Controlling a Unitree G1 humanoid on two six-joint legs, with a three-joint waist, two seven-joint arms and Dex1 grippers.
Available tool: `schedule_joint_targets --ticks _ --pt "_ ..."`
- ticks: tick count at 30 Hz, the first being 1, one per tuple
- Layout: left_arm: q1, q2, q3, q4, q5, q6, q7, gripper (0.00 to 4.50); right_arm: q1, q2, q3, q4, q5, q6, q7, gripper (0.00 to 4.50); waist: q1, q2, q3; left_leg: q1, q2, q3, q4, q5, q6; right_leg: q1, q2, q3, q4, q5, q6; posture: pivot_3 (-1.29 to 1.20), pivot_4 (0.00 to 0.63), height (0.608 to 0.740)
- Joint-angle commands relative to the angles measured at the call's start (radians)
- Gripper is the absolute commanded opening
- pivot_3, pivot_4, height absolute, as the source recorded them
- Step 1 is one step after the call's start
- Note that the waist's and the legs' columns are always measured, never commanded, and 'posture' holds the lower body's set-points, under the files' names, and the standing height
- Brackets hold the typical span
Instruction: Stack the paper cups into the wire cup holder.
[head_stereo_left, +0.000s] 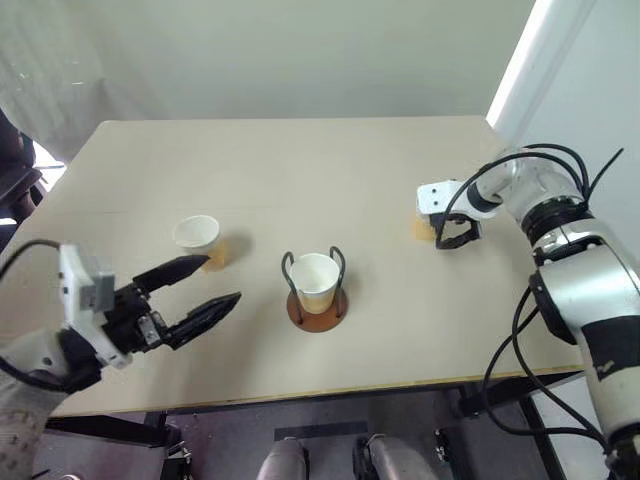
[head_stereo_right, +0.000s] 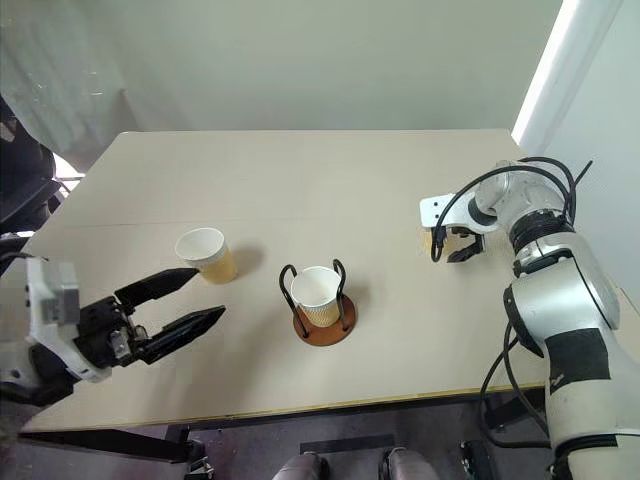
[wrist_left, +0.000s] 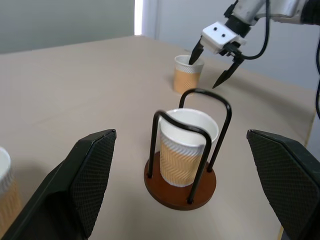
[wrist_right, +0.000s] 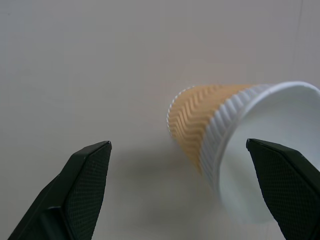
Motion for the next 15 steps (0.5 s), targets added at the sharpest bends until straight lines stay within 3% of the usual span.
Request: schedule_joint_targets --ticks 1,10,13,15 --pt "0.007 -0.022 -0.012 -0.023 0.05 -0.064 0.016 4.5 -0.011 -0.001 0.003 -0.005 -0.009 0.006 -0.015 4.47 0.001 0.0 0.0 0.0 0.0 0.0 0.0 0.0 0.0 0.0 0.0 0.0 0.0 0.0 0.0 0.0 0.15 0.74" --pt "0.058 -0.079 -0.084 -0.023 0.162 -0.166 0.017 4.5 0.008 0.013 0.013 -0.002 -0.027 0.011 -0.026 4.47 0.001 0.0 0.0 0.0 0.0 0.0 0.0 0.0 0.0 0.0 0.0 0.0 0.0 0.0 0.0 0.0 0.15 0.74" --pt "0.068 -0.087 -0.102 -0.023 0.188 -0.189 0.017 4.5 0.013 0.016 0.015 0.0 -0.03 0.013 -0.032 3.89 0.001 0.0 0.0 0.0 0.0 0.0 0.0 0.0 0.0 0.0 0.0 0.0 0.0 0.0 0.0 0.0 0.15 0.74" --pt "0.072 -0.09 -0.102 -0.024 0.19 -0.195 0.018 4.5 0.014 0.018 0.015 0.0 -0.031 0.015 -0.035 3.19 0.001 0.0 0.0 0.0 0.0 0.0 0.0 0.0 0.0 0.0 0.0 0.0 0.0 0.0 0.0 0.0 0.15 0.74"
